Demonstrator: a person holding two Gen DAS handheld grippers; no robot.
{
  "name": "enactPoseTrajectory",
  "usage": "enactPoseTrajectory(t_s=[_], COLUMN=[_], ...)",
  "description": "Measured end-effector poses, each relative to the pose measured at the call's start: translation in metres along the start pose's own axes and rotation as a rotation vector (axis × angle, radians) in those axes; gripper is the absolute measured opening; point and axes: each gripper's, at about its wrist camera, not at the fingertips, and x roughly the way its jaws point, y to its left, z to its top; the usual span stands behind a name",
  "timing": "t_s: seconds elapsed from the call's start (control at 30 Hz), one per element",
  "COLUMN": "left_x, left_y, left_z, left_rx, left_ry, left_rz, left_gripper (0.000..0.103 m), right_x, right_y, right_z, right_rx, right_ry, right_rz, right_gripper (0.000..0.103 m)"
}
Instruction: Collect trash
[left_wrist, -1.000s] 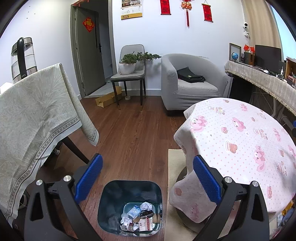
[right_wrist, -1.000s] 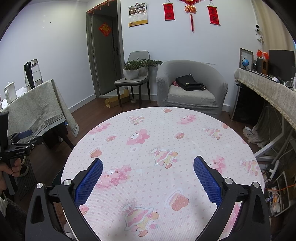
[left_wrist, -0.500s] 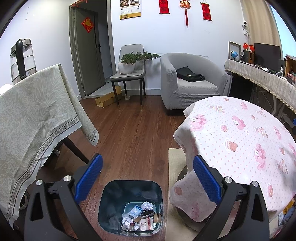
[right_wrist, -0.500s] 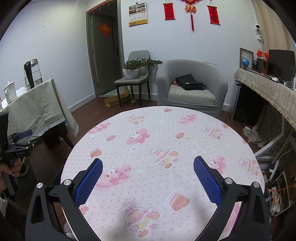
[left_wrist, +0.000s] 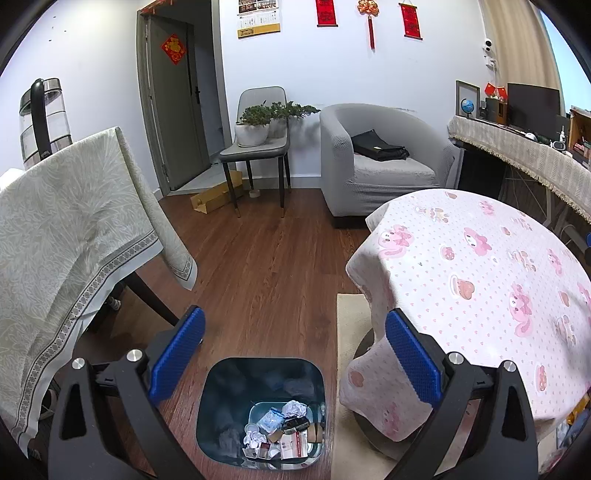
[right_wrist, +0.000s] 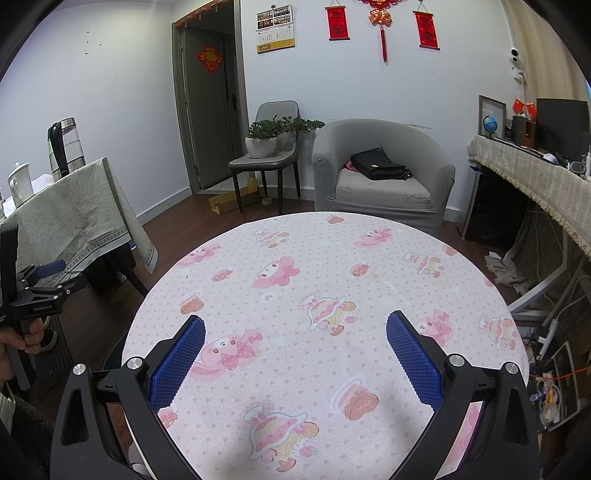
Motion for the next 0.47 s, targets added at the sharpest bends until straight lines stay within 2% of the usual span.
enactPoseTrajectory(t_s=[0.47], left_x=[0.0029], left_y=[0.0001], left_z=[-0.0005], left_rx=[-0.007], left_ry=[0.011], left_rz=[-0.008], left_gripper=[0.1], right_x=[0.0013], right_y=[0.0018], right_z=[-0.0004], right_rx=[0.005], right_ry=[-0.001], right_rz=[-0.002], right_gripper=[0.099])
